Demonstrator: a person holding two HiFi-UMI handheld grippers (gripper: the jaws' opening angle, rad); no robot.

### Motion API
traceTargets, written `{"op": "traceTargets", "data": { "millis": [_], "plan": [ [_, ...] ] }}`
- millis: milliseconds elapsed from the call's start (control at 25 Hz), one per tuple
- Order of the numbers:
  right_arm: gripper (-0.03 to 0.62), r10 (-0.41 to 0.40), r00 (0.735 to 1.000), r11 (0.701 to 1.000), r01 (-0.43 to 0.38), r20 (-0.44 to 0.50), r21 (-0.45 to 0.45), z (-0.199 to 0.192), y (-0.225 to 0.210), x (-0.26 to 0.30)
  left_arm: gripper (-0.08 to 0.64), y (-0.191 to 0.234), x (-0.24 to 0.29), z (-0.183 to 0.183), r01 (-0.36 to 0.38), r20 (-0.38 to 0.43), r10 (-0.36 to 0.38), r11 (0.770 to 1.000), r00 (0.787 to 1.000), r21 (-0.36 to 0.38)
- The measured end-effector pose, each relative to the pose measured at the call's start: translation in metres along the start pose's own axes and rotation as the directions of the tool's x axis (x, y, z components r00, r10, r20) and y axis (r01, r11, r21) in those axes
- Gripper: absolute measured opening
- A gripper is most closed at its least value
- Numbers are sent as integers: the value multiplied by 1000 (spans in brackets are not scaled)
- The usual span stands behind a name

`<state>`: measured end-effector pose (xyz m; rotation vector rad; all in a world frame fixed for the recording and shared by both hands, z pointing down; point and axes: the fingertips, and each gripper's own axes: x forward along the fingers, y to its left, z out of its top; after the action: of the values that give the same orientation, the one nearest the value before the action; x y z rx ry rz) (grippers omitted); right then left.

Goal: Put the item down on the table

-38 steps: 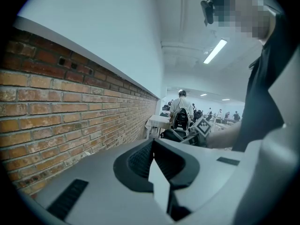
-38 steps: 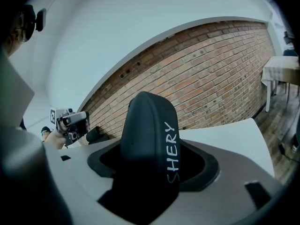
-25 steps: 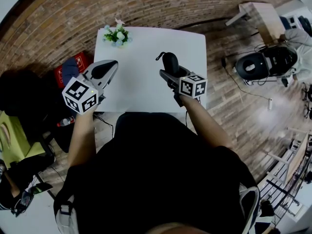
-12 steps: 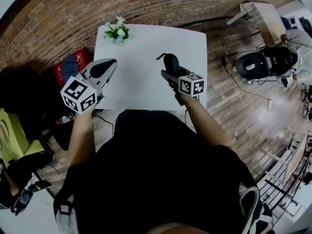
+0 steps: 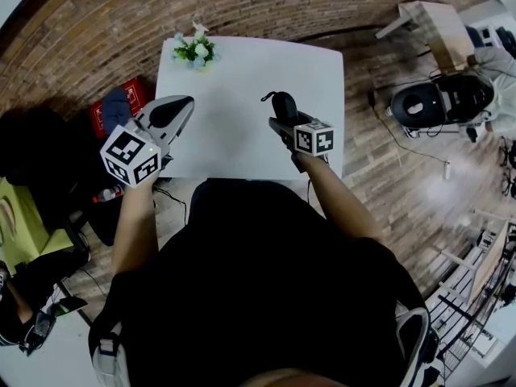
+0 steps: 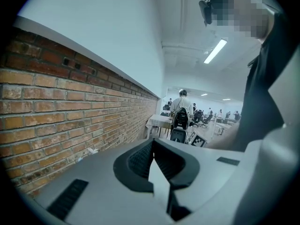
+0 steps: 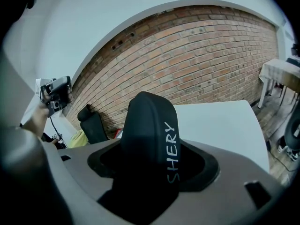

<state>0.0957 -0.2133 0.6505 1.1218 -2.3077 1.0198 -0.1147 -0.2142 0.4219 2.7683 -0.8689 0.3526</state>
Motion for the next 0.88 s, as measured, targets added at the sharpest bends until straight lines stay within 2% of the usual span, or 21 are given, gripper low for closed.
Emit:
{"op": "traceTargets", "data": {
  "millis": [880],
  "plan": [
    [341, -27, 989, 1000, 25, -147, -11, -51, -22, 32, 11, 6, -7, -12, -10, -30, 9, 1000, 999, -17]
  ]
}}
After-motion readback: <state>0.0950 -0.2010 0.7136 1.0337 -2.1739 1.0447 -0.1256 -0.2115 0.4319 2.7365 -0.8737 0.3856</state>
